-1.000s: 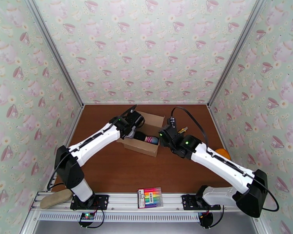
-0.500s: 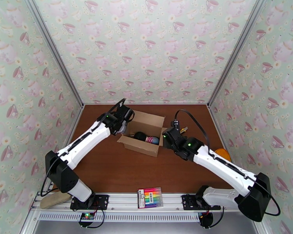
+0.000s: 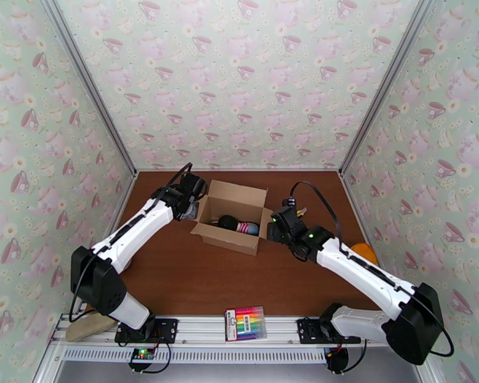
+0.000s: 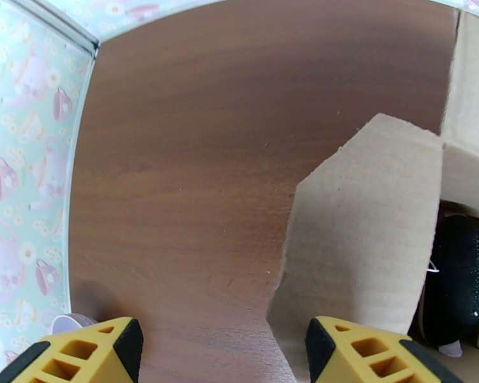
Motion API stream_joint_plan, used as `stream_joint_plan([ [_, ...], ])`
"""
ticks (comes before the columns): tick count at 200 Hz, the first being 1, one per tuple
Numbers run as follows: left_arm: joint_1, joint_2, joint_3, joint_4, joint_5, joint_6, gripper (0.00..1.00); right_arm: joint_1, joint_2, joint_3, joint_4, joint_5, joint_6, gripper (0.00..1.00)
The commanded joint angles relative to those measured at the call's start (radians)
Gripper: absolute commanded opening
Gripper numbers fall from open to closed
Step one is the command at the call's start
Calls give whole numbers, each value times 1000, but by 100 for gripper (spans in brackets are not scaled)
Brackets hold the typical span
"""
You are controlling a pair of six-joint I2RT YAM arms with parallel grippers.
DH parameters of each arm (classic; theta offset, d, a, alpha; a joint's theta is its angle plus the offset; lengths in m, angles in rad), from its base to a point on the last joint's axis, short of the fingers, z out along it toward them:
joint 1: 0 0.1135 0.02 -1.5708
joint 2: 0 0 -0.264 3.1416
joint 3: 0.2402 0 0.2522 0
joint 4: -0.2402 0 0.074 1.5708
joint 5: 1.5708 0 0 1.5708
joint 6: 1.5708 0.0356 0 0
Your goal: Unpack the express box
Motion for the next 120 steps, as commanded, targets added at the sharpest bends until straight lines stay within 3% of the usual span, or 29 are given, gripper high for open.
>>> stream_joint_plan([
  [1, 15, -16, -34, 33, 65, -15, 74, -13, 39, -9, 59, -50, 10, 80],
  [120, 29, 12, -80, 95, 118, -72, 73, -64, 237, 118, 188, -118, -57, 80],
])
